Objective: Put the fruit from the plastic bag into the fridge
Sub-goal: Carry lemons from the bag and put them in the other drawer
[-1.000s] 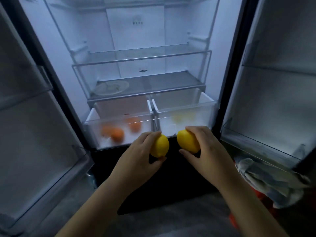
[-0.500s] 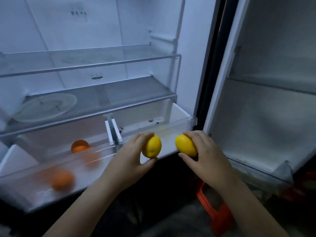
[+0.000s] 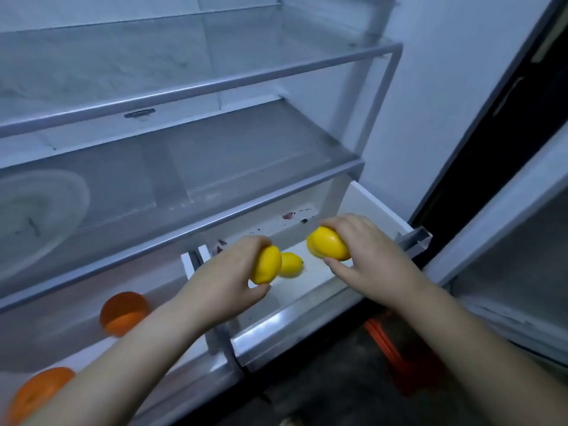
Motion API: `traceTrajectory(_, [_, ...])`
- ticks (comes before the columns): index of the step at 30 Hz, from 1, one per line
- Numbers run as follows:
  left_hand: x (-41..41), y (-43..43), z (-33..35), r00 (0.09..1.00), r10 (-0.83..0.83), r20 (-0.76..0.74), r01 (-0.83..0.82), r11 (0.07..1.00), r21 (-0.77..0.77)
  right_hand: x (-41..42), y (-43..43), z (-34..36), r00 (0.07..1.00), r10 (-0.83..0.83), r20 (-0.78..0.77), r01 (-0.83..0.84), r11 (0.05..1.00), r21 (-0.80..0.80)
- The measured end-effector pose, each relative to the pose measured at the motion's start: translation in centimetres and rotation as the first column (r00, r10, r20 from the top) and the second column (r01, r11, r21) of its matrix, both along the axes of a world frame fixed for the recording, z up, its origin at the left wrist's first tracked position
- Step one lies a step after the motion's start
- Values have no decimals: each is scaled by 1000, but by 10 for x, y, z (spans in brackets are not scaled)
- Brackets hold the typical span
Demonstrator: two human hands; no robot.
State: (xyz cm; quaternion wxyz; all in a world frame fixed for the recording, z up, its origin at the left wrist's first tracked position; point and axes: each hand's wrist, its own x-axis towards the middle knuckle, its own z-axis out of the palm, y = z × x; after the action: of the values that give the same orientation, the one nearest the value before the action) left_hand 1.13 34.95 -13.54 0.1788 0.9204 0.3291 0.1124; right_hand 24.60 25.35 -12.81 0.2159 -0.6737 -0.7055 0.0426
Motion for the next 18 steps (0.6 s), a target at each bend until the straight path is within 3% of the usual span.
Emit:
traceTrajectory(3, [8,13,-8,991,-34,-129,32,999,-12,6,24,-9,1000,13,12,-12,997,-82])
traceTrajectory(7, [22,29,-23,978,-89,-188,72,993,-96,16,56,-17,993,102,56,-88,971,-221])
traceTrajectory(14, [54,41,-43,904,-159,-397,124,986,-112,17,110,-37,942,292,169,-145,804,-577])
traceTrajectory(18, [69,40,-49,868,-139,-476,73,985,-155,23,134,-43,902,373,218,-131,717,-685])
